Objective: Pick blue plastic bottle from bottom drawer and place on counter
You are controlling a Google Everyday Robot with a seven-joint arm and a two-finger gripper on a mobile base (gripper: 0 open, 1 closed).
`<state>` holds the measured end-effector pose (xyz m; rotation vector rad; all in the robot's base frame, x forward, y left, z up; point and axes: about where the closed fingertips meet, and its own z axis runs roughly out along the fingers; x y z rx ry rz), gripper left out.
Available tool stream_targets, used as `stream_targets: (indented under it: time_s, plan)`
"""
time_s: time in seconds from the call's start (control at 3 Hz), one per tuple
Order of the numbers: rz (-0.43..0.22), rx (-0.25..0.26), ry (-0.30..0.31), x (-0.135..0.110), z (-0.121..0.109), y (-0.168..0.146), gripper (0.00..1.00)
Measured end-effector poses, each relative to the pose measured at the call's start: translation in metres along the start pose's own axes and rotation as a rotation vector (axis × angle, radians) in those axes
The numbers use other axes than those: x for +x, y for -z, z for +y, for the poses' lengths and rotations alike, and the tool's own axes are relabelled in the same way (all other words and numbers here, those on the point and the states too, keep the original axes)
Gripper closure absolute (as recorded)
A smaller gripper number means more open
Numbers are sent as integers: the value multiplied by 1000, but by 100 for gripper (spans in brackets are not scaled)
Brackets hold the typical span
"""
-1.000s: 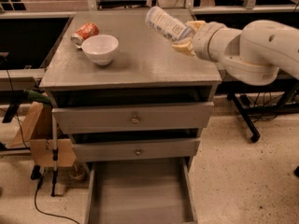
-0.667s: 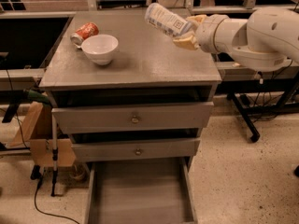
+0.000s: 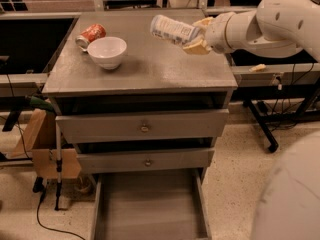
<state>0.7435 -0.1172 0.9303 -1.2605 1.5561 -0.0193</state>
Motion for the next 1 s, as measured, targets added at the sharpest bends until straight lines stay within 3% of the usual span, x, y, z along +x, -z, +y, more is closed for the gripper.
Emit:
stream_targets:
  time_s: [0.33,0.67,1.0]
  plan:
    - [37,-79,21,11,17,-15,6]
    - [58,-126,25,20,29,-25,0]
    - [58,-126,25,20,29,-25,0]
